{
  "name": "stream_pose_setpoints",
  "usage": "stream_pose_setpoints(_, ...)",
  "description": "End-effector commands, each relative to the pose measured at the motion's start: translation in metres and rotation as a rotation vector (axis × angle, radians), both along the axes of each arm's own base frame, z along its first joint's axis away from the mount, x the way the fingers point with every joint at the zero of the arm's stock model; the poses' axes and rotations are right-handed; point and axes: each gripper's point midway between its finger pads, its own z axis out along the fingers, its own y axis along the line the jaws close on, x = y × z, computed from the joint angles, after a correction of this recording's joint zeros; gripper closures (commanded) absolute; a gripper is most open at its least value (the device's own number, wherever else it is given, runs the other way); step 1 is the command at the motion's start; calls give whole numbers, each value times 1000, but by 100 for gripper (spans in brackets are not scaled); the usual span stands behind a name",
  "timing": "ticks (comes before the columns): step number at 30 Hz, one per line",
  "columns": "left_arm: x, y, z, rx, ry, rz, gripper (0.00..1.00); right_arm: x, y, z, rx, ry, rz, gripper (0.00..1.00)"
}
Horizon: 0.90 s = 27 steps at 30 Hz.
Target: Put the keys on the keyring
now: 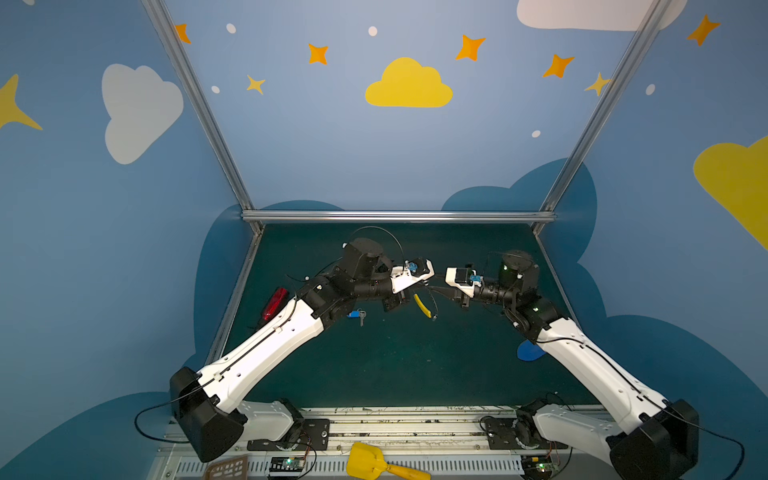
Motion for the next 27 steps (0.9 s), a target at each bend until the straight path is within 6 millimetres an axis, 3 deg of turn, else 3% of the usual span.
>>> stream_pose_setpoints(1,-3,3,-1,53,-8,-11,96,-6,-3,-2,-15,-4,2,68)
stream_pose_setpoints(11,-4,-4,-5,127,-30,-36,96,-6,0,-11,-33,36,38,78)
stream_pose_setpoints(17,-5,-7,-7,161,-41,-40,96,-5,-1,-17,-52,46,39,89)
stream_pose_setpoints(20,-5,-8,-6,158,-43,-42,96,-6,-1,-19,-58,53,48,100)
stream_pose_setpoints(24,-3,-10,-6,145,-46,-36,96,-7,-2,-18,-55,55,63,100)
stream_pose_setpoints(27,2,-7,-4,106,-51,11,74,-7,-3,-17,-51,58,64,100)
